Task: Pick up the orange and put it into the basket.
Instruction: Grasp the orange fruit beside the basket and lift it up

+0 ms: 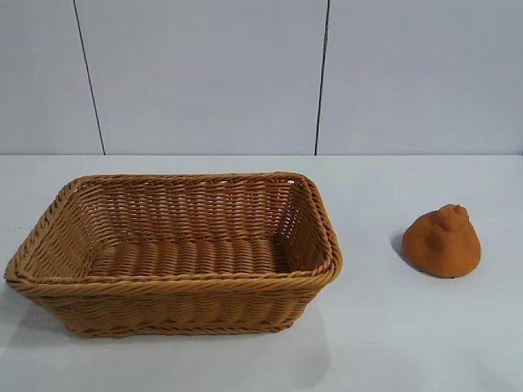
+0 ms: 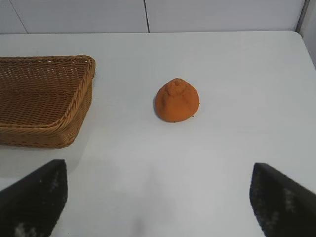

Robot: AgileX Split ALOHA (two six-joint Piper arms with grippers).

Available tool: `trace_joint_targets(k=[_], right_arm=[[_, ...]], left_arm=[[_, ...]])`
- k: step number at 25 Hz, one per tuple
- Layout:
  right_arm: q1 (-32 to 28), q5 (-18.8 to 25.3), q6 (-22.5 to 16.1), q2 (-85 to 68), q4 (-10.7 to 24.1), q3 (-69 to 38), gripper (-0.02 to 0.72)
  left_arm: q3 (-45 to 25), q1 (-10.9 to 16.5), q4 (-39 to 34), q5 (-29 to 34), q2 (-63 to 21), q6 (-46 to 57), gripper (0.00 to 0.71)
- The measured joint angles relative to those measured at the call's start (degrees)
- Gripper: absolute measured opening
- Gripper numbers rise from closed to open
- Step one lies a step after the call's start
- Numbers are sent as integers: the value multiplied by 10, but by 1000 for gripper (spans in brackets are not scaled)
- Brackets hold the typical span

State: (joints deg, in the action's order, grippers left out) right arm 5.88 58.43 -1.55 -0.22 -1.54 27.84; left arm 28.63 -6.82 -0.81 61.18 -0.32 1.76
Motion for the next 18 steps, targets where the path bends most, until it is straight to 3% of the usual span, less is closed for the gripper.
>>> trace_joint_targets(k=[18], right_arm=[[0,-28,-4,58,-4,14,694]], left_arm=[[0,0,0,0,0,0,689]])
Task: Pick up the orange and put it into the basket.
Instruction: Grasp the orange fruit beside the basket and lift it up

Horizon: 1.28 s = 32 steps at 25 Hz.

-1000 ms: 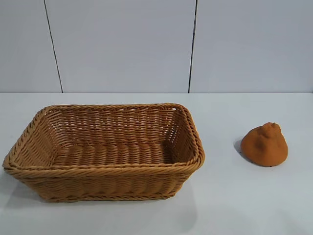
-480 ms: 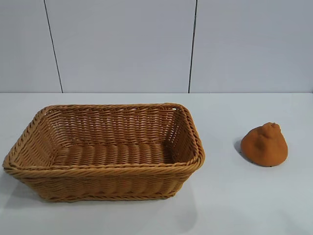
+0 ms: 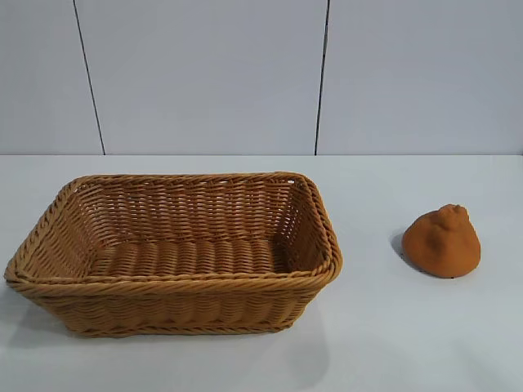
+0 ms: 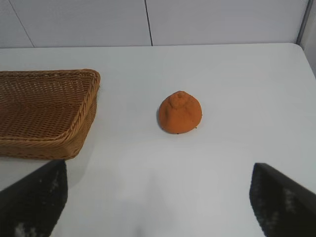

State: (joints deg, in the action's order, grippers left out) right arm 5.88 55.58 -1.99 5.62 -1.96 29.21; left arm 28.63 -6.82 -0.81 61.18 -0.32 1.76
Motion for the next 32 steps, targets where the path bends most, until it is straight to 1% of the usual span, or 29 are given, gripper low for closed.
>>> trace_joint_targets(k=[2,7,12,15,18,21,23,29,32], right_arm=[[0,-25,0,55,6,12,694],[0,-109,-4,218,43,60,694],[0,-154,-35,370,73,105,694],[-2,-177,-57,444,99,114,694],[-25,-207,-79,507,117,116,694],[-50,-245,-84,556,119,116,694],[-59,-259,-84,585,119,124,694],[-63,-267,-82,690,113,195,694],[-63,-276,-82,746,102,229,694]], left_arm=[[0,0,0,0,0,0,689],[0,0,0,0,0,0,689],[0,0,0,0,0,0,689],[0,0,0,0,0,0,689],[0,0,0,0,0,0,689],[0,0,0,0,0,0,689],[0,0,0,0,0,0,689],[0,0,0,0,0,0,689],[0,0,0,0,0,0,689]])
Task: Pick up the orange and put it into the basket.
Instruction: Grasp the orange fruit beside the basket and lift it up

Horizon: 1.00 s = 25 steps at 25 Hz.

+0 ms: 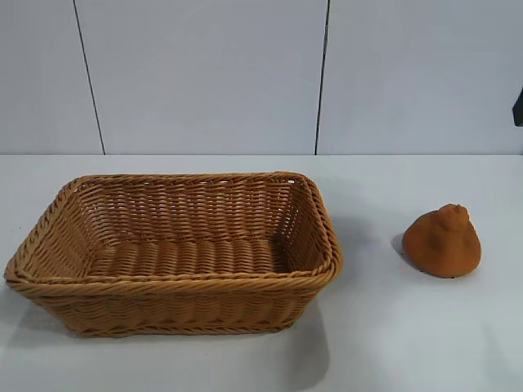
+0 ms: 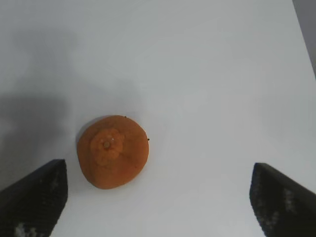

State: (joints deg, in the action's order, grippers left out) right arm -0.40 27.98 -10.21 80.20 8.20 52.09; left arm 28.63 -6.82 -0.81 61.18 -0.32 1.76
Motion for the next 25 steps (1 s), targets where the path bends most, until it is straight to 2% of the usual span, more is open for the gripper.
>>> trace_joint_targets(k=[6,11,15,23,25], right_arm=[[5,-27,2,102,-36,7,694],[41,-85,15,149,-59,8,694],[43,-103,15,185,-62,14,694],[43,-108,16,231,-62,16,694],[43,-119,16,235,-62,16,673]], left_arm=[[0,0,0,0,0,0,689],[0,0,0,0,0,0,689],[0,0,0,0,0,0,689],[0,0,0,0,0,0,689],[0,0,0,0,0,0,689]])
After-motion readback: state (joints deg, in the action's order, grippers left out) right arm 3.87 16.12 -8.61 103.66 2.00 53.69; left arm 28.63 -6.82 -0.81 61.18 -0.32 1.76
